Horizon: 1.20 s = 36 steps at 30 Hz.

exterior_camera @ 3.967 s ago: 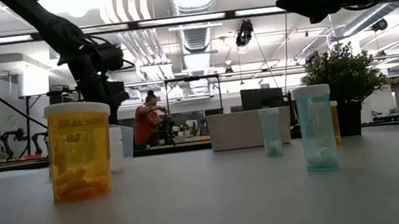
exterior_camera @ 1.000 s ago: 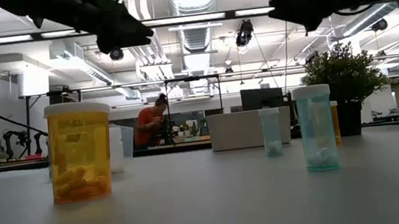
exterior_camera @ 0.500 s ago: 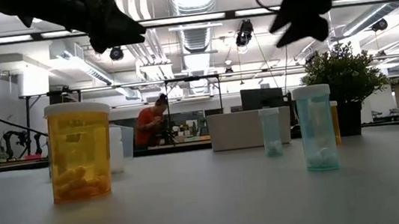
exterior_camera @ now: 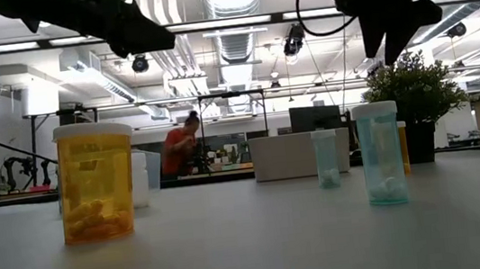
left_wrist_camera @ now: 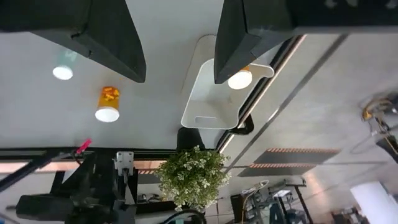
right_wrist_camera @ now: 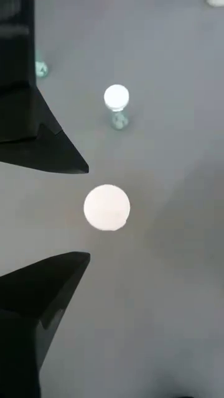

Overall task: Pick and place medicine bottles into bin by pill shape (circle, oval)
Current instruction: Put the top orange capsule bottle into the gray bin

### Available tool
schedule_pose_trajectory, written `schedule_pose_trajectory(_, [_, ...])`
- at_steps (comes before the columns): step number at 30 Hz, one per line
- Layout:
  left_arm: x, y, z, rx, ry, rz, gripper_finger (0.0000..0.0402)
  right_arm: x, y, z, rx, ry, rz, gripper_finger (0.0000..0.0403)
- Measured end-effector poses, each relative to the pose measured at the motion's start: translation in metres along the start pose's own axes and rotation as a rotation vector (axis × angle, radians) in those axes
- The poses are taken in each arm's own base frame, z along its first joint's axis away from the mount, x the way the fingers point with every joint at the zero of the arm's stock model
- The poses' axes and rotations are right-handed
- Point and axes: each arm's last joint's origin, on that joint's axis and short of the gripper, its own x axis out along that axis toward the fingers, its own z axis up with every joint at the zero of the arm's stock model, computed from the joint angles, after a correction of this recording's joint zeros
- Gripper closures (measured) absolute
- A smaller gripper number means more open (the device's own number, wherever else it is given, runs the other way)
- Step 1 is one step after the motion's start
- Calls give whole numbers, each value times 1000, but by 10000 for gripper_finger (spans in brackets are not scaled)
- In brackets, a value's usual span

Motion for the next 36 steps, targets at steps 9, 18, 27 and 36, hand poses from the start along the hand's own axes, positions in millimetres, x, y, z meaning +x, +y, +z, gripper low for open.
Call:
schedule_pose_trajectory(9, [0, 0, -1, 96, 4, 1, 226, 26, 12, 1, 82, 109, -66, 147])
schedule_pose_trajectory(18, [0, 1, 2, 177, -13, 20, 226, 51, 19, 4, 100, 152, -135, 70])
schedule_pose_trajectory(27, [-1, 1, 5, 201, -37, 27, 226, 82, 23, 13, 64, 179, -182, 74])
schedule_pose_trajectory(36, [-1, 1, 4, 200, -36, 27, 226, 111, 21, 20, 15, 232, -232, 93])
